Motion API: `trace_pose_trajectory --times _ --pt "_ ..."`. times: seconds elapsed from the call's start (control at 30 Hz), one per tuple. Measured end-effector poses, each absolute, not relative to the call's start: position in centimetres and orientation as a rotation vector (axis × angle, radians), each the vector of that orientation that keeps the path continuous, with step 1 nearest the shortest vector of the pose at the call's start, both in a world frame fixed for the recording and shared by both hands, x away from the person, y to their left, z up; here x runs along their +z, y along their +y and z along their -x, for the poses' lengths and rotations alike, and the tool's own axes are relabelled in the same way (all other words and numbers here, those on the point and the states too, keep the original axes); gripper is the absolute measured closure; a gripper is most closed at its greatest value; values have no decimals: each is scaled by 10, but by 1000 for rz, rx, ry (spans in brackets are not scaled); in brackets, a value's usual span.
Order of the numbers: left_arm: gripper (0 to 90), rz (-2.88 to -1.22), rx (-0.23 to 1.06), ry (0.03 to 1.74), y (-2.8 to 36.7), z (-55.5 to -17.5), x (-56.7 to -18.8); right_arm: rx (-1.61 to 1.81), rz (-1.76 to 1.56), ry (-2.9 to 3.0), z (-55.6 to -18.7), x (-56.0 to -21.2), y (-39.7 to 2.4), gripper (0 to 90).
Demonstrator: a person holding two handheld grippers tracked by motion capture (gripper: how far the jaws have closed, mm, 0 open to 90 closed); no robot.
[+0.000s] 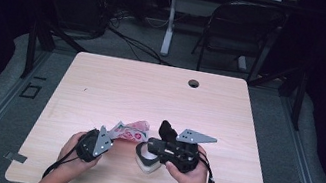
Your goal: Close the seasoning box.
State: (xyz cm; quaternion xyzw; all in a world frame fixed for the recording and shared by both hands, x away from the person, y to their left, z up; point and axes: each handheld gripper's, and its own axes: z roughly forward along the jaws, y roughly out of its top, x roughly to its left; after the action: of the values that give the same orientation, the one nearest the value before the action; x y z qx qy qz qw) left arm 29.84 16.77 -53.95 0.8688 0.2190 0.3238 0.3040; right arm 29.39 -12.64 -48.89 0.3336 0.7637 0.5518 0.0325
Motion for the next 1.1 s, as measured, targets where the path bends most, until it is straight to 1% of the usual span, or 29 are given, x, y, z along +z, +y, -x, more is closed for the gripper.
trace_pose_trajectory --times 0.2,0.37,0.7,1.1 --pt "831 -2265 808 631 175 -303 -539 1705 -1033 2335 -293 -489 -127 655" --pt "844 -2247 785 657 179 -307 -538 1702 -1036 2319 -293 -490 -128 615" --pt "854 -2208 725 706 187 -314 -536 1696 -1044 2312 -292 -490 -133 614" --pt "861 -2171 716 753 196 -319 -532 1708 -1082 2266 -293 -491 -139 616"
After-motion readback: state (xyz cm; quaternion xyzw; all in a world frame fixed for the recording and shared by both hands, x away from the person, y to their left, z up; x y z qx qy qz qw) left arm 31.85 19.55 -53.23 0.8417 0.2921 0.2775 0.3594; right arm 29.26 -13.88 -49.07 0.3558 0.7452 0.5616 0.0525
